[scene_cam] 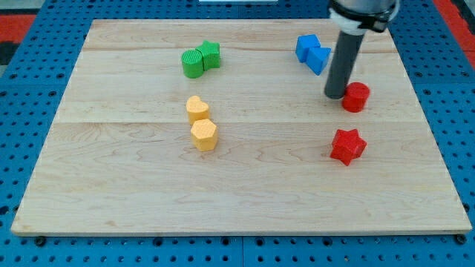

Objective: Separate blue blocks from each other

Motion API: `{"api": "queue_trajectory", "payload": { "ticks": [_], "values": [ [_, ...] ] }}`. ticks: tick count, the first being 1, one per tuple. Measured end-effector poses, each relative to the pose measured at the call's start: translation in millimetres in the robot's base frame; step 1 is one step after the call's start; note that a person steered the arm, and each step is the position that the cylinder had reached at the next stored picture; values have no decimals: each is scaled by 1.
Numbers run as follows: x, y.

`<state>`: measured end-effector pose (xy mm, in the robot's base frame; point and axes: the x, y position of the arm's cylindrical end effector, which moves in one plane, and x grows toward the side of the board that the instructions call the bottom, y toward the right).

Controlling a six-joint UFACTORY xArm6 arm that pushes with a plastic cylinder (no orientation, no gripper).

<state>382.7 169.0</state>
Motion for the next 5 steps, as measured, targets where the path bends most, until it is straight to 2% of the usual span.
{"api": "queue_trajectory", "payload": {
  "ticks": [1, 2, 4, 5],
  "values": [
    [-2, 15],
    [-17, -22],
    [-121, -10],
    [-145, -30]
  ]
}}
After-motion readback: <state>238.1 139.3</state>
